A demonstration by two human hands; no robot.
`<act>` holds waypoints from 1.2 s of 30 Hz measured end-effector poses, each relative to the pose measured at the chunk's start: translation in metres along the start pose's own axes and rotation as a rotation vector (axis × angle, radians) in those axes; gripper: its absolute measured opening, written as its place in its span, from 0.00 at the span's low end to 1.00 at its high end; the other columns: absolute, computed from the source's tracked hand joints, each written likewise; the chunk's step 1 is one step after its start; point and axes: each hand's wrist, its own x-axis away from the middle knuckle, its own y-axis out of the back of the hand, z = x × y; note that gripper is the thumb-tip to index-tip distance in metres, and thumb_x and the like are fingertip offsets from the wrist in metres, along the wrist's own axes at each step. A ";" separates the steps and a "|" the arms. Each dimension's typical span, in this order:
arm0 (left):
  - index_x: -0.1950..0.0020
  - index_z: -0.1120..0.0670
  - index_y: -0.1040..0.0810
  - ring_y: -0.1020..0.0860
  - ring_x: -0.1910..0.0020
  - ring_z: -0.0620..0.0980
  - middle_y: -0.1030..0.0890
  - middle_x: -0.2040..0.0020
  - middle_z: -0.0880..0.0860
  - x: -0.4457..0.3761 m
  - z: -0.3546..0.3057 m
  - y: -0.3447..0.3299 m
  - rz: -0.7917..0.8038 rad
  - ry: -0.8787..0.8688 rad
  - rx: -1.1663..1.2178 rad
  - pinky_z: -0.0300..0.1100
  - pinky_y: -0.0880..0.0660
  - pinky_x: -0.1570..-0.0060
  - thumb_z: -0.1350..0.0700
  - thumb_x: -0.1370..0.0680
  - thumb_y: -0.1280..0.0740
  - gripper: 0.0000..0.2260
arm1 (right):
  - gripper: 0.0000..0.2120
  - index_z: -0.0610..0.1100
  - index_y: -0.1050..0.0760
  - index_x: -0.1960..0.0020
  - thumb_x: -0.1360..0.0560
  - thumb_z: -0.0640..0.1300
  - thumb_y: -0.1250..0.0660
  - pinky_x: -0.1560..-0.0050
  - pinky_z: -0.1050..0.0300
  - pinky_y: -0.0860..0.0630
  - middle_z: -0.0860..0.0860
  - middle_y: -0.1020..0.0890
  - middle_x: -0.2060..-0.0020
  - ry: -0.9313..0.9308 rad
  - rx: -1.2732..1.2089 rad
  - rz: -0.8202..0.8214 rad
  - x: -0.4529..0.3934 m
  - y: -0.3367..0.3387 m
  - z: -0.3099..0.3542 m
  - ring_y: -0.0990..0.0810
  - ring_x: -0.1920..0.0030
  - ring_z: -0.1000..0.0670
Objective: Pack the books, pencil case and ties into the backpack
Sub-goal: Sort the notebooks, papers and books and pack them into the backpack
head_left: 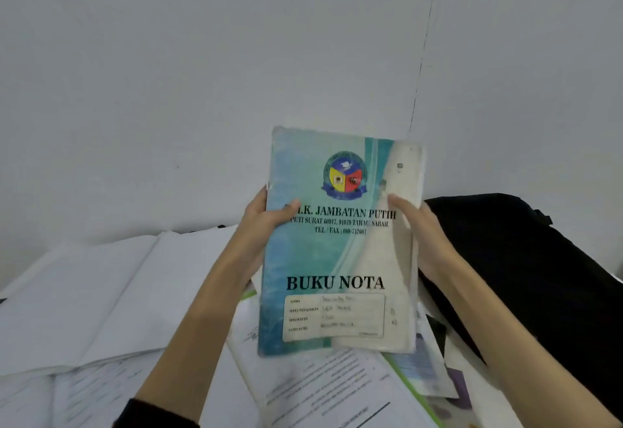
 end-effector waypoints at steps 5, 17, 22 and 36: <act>0.43 0.56 0.24 0.17 0.53 0.54 0.16 0.51 0.54 0.001 -0.021 0.011 -0.041 -0.113 -0.027 0.49 0.19 0.56 0.57 0.31 0.28 0.17 | 0.13 0.48 0.32 0.47 0.27 0.49 0.30 0.55 0.49 0.19 0.49 0.18 0.53 0.200 -0.020 -0.043 0.005 -0.026 0.022 0.16 0.54 0.47; 0.46 0.50 0.22 0.17 0.52 0.53 0.15 0.51 0.52 0.010 0.014 0.024 -0.054 -0.044 -0.042 0.47 0.19 0.57 0.52 0.32 0.30 0.15 | 0.18 0.49 0.22 0.53 0.38 0.58 0.31 0.52 0.53 0.20 0.52 0.14 0.59 0.113 0.051 0.075 0.014 -0.035 -0.013 0.15 0.56 0.50; 0.45 0.49 0.23 0.17 0.52 0.51 0.15 0.50 0.50 0.011 0.019 0.028 -0.047 -0.048 -0.043 0.45 0.19 0.57 0.51 0.30 0.31 0.14 | 0.27 0.48 0.20 0.49 0.40 0.64 0.29 0.42 0.44 0.23 0.49 0.15 0.53 0.070 0.150 0.171 0.005 -0.027 -0.006 0.16 0.50 0.47; 0.39 0.52 0.25 0.16 0.55 0.54 0.16 0.49 0.55 0.031 0.045 0.026 -0.120 0.047 -0.118 0.49 0.19 0.56 0.47 0.31 0.30 0.22 | 0.25 0.52 0.21 0.45 0.38 0.62 0.25 0.37 0.42 0.27 0.51 0.16 0.48 0.049 0.098 0.250 0.018 -0.024 -0.013 0.19 0.44 0.48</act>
